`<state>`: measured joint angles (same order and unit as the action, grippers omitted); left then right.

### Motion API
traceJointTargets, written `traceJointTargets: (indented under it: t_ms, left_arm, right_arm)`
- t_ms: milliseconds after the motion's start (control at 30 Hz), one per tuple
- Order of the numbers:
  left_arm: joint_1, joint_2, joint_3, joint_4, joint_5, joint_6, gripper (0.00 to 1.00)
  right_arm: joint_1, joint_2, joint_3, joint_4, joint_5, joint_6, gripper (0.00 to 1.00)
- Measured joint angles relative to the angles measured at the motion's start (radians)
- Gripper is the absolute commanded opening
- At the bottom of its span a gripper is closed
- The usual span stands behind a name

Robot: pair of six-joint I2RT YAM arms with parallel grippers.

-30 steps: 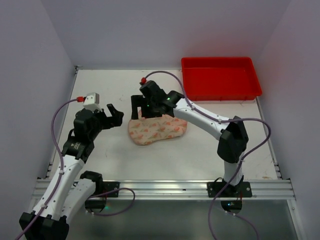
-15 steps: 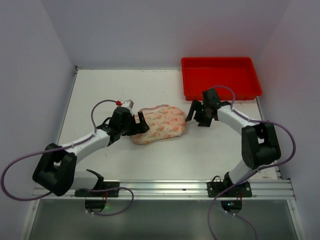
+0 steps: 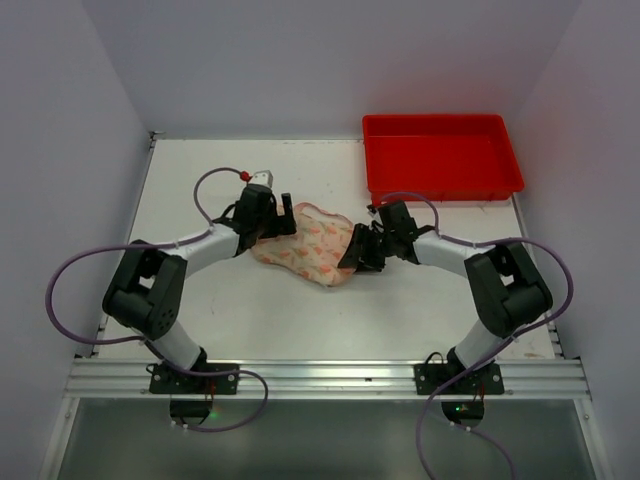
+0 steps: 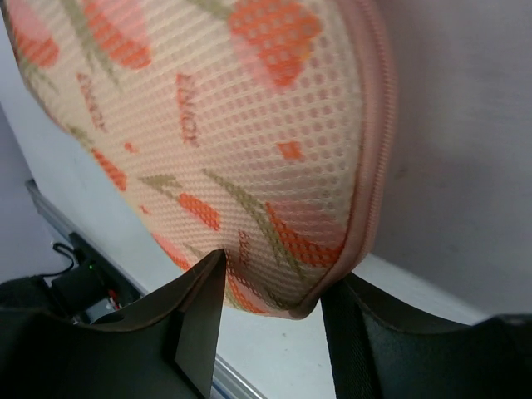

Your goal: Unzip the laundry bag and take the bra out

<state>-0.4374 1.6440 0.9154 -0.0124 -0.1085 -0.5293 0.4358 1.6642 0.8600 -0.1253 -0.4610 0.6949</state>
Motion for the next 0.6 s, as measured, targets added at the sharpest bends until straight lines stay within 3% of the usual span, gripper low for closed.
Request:
traceJointTargets:
  t_ms: [200, 400, 600]
  left_arm:
    - [0.023, -0.123, -0.063, 0.003, 0.016, -0.065, 1.0]
    - [-0.039, -0.466, -0.364, 0.092, 0.108, -0.311, 1.0]
    - [-0.121, -0.499, -0.594, 0.251, 0.166, -0.562, 1.0]
  right_arm:
    - [0.046, -0.003, 0.0, 0.029, -0.005, 0.03, 0.52]
    - [0.04, -0.054, -0.012, 0.055, -0.004, 0.049, 0.76]
    - [0.041, -0.1, -0.032, 0.076, -0.003, 0.053, 0.81]
